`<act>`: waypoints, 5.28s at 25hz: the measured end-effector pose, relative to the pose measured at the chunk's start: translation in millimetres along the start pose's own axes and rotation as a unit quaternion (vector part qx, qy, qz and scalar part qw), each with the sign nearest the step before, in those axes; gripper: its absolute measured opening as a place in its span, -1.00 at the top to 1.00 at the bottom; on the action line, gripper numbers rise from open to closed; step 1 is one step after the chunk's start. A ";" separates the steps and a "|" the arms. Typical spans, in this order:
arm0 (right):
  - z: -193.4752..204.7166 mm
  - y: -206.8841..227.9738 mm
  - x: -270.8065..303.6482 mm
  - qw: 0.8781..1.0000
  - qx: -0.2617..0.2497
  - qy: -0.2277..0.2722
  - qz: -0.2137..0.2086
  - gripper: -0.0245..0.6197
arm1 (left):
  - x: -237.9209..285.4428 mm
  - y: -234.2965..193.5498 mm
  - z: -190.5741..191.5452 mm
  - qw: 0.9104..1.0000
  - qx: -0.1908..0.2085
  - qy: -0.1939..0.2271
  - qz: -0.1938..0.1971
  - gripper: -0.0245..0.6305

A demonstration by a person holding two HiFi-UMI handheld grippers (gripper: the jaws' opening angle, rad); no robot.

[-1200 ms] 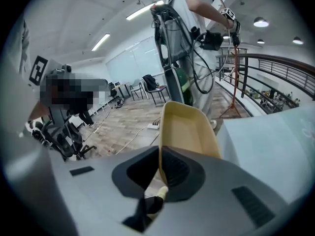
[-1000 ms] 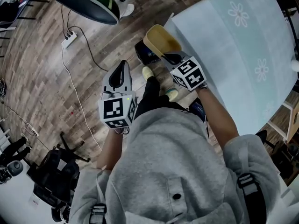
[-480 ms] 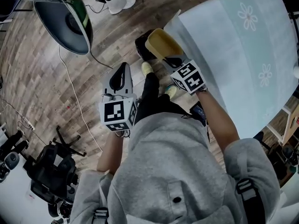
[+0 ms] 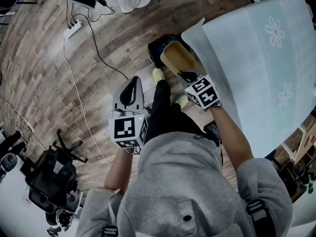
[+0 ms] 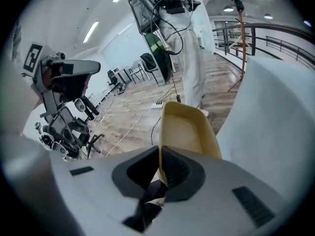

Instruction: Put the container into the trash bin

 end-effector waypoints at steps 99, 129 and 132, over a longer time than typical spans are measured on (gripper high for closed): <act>57.7 -35.4 -270.9 0.903 0.054 0.389 0.174 0.84 | -54.4 195.7 -31.8 0.977 0.159 0.096 0.107 0.86; 139.4 -77.1 -336.1 0.874 0.033 0.437 0.212 0.84 | -135.1 245.8 1.3 0.969 0.177 0.153 0.080 0.86; 143.6 -78.2 -337.7 0.872 0.034 0.439 0.215 0.84 | -136.8 247.4 2.8 0.968 0.179 0.155 0.079 0.86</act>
Point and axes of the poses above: the fingertips, and each gripper's own axes: x forward along the fingers, y to its right, z out of its underside, the point moved 5 cm from there along -x, backward along the fingers, and after that the axes turned 6 degrees about -y, right-handed, at the moved point
